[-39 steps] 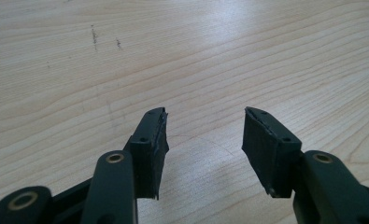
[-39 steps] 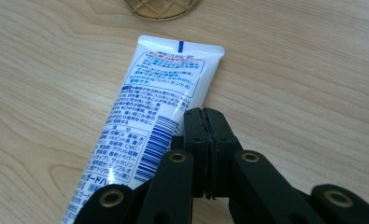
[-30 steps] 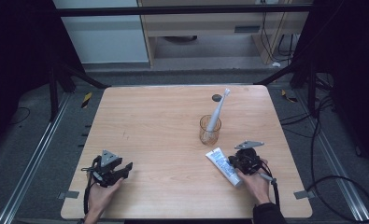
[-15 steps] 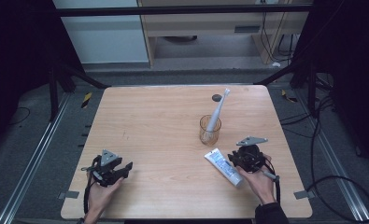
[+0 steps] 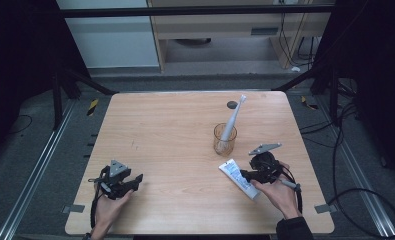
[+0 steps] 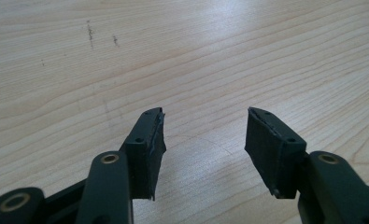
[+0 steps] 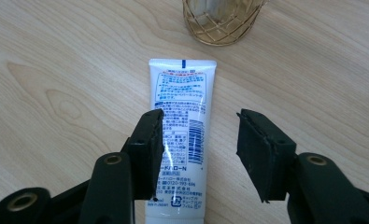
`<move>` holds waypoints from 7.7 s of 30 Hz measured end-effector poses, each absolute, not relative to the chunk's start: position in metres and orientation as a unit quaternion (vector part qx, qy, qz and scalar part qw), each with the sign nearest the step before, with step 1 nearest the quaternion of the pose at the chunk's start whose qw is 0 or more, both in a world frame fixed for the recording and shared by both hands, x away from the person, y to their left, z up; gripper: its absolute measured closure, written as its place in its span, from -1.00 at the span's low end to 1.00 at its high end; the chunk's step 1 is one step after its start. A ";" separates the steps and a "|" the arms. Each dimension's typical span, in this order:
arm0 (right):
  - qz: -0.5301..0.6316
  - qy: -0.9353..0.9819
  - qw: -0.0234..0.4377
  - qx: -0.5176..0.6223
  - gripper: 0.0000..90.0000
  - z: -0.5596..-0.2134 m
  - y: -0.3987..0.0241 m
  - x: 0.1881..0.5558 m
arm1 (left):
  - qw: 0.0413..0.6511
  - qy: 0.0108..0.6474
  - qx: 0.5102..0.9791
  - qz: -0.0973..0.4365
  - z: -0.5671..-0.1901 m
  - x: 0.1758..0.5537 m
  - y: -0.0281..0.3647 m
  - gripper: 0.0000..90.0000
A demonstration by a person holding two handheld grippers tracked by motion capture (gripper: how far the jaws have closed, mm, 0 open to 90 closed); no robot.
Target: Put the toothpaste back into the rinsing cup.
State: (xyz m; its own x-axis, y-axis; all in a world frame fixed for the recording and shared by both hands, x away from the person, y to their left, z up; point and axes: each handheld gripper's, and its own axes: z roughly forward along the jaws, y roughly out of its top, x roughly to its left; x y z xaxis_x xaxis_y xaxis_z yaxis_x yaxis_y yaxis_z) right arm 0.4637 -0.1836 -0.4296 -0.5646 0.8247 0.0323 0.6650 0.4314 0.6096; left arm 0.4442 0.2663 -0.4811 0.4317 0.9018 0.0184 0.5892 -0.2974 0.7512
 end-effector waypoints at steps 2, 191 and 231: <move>0.289 0.837 0.137 0.444 0.10 -0.429 -0.183 0.464 | 0.344 0.482 0.773 0.227 -0.481 0.444 0.266 0.01; 0.571 0.664 0.284 0.391 0.49 -0.437 -0.131 0.546 | 0.339 0.496 0.766 0.229 -0.483 0.445 0.274 -0.04; 0.569 0.671 0.303 0.365 0.36 -0.446 -0.149 0.506 | 0.336 0.494 0.768 0.232 -0.483 0.445 0.273 -0.04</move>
